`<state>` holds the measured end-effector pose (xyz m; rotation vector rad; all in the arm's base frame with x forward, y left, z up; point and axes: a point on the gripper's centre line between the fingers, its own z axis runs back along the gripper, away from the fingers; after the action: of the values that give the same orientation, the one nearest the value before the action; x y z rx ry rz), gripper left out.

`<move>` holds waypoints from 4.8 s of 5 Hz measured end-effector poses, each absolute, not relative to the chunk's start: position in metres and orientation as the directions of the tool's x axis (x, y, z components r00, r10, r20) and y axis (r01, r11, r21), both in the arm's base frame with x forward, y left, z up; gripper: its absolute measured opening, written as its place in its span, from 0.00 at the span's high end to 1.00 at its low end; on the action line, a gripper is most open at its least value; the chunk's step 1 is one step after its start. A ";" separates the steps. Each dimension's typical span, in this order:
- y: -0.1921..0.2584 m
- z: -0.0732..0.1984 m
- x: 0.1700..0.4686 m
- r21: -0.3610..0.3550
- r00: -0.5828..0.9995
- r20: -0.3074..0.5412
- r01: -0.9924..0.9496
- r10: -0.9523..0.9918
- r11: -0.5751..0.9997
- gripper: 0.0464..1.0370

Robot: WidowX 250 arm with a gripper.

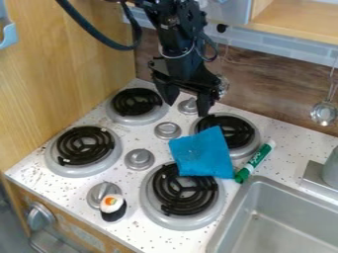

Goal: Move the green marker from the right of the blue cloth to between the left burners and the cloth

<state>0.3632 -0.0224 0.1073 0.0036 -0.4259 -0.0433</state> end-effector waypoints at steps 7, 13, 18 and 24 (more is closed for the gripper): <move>-0.091 0.020 0.416 0.001 0.935 0.316 0.167 -0.159 0.986 0.03; -0.111 -0.029 0.447 0.030 0.953 0.261 0.154 -0.156 0.988 0.07; -0.103 0.002 0.433 0.019 0.937 0.342 0.072 -0.075 0.997 0.68; 0.020 0.033 0.395 0.048 0.900 0.404 -0.201 0.165 0.978 0.68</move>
<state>0.3953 0.0197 0.0330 0.0891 -0.4102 0.1896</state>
